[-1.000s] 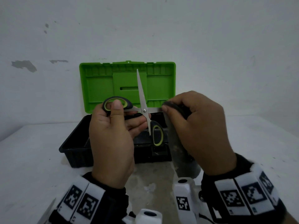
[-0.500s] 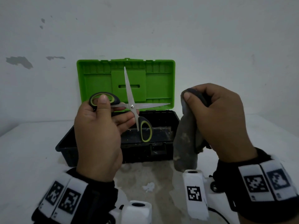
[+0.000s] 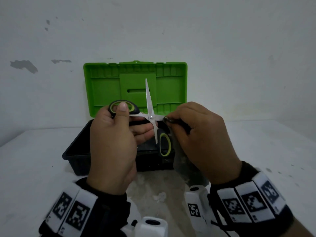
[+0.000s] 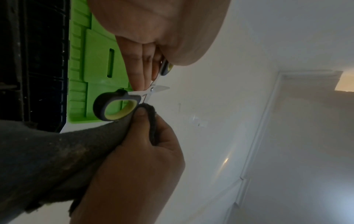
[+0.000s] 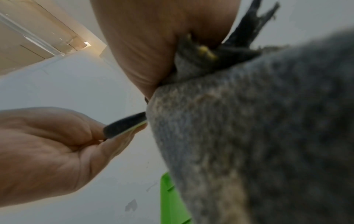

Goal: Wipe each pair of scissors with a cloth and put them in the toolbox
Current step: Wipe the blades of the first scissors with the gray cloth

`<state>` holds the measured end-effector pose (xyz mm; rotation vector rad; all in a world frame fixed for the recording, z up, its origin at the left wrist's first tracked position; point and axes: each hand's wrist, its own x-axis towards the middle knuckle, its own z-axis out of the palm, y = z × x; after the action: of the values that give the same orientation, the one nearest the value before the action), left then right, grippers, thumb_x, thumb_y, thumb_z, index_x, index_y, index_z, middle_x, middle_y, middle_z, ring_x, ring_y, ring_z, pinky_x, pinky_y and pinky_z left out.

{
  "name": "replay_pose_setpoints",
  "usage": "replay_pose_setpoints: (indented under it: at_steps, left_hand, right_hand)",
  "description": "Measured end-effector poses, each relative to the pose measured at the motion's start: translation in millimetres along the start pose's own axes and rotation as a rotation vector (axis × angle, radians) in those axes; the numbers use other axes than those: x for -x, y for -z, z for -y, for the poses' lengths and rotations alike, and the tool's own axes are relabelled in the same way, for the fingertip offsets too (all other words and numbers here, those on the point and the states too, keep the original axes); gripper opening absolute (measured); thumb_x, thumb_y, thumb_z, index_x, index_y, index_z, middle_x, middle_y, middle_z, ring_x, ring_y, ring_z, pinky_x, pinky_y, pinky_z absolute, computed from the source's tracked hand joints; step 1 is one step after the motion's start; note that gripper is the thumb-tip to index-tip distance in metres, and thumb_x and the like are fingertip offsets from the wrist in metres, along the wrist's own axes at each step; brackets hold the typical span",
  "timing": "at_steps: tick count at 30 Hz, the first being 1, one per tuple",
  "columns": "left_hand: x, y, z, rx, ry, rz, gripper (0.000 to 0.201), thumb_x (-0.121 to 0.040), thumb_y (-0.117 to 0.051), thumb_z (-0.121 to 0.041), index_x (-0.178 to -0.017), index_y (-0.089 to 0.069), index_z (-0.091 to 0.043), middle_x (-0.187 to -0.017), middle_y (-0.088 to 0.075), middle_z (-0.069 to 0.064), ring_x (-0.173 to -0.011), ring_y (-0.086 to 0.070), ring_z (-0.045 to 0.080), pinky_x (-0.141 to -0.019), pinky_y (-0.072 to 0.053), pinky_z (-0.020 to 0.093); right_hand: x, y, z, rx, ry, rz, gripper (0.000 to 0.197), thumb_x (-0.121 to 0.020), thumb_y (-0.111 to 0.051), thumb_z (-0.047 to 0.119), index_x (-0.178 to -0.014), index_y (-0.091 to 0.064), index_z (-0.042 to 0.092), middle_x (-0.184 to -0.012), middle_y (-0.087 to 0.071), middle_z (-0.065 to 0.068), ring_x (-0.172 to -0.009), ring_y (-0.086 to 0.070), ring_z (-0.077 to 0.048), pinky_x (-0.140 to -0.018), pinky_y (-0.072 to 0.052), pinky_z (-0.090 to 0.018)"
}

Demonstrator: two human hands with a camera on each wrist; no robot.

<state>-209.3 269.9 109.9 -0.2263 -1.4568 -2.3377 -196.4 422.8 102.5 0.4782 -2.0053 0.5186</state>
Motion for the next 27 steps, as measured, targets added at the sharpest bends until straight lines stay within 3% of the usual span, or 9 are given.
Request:
replay_pose_setpoints:
  at_steps: [7,11,16,22,25,27]
  left_hand:
    - [-8,7,2,-0.042,0.003,-0.039,0.025,-0.105,-0.043,-0.026,-0.102,-0.058,-0.007,-0.079,-0.066,0.014,-0.06,-0.073,0.023,-0.054,-0.058,0.03]
    - [-9,7,3,-0.066,-0.008,-0.027,0.022,-0.105,-0.045,-0.026,-0.102,-0.059,-0.009,-0.081,-0.068,0.014,-0.065,-0.074,0.026,-0.056,-0.058,0.031]
    - [-1,2,3,-0.096,-0.063,0.035,0.021,-0.104,-0.045,-0.025,-0.091,-0.058,-0.016,-0.067,-0.07,0.002,-0.057,-0.071,0.022,-0.054,-0.058,0.03]
    - [-3,6,-2,-0.143,-0.137,0.066,0.02,-0.104,-0.046,-0.026,-0.091,-0.058,-0.017,-0.074,-0.068,0.01,-0.056,-0.07,0.023,-0.056,-0.059,0.035]
    - [-6,8,-2,-0.169,-0.154,0.089,0.02,-0.104,-0.046,-0.026,-0.091,-0.058,-0.017,-0.083,-0.066,0.017,-0.058,-0.07,0.023,-0.058,-0.059,0.036]
    - [-5,9,-1,-0.209,-0.166,0.105,0.019,-0.104,-0.046,-0.025,-0.092,-0.058,-0.016,-0.082,-0.066,0.014,-0.057,-0.07,0.021,-0.058,-0.06,0.035]
  right_hand:
    - [1,12,-33,0.053,-0.123,0.037,0.004,-0.084,-0.073,0.01,-0.086,-0.075,0.012,-0.084,-0.071,0.0,-0.078,-0.064,-0.014,-0.077,-0.046,-0.014]
    - [-6,21,-19,0.036,-0.12,0.0,0.006,-0.086,-0.071,0.014,-0.09,-0.076,0.015,-0.085,-0.07,0.004,-0.081,-0.059,-0.005,-0.079,-0.039,-0.004]
    - [-8,5,9,-0.029,-0.053,0.039,0.008,-0.086,-0.07,0.014,-0.092,-0.076,0.014,-0.086,-0.07,0.003,-0.081,-0.058,-0.006,-0.078,-0.042,-0.011]
    - [-2,10,-13,-0.007,-0.142,0.103,0.008,-0.086,-0.07,0.014,-0.091,-0.076,0.016,-0.085,-0.071,0.004,-0.079,-0.06,-0.006,-0.077,-0.045,-0.014]
    - [-3,16,-19,0.007,-0.203,0.104,0.009,-0.086,-0.07,0.015,-0.091,-0.076,0.019,-0.085,-0.072,0.005,-0.082,-0.057,-0.002,-0.076,-0.04,-0.004]
    - [-5,17,-13,-0.009,-0.212,0.092,0.009,-0.087,-0.069,0.018,-0.092,-0.076,0.021,-0.085,-0.071,0.007,-0.084,-0.056,-0.001,-0.076,-0.037,-0.002]
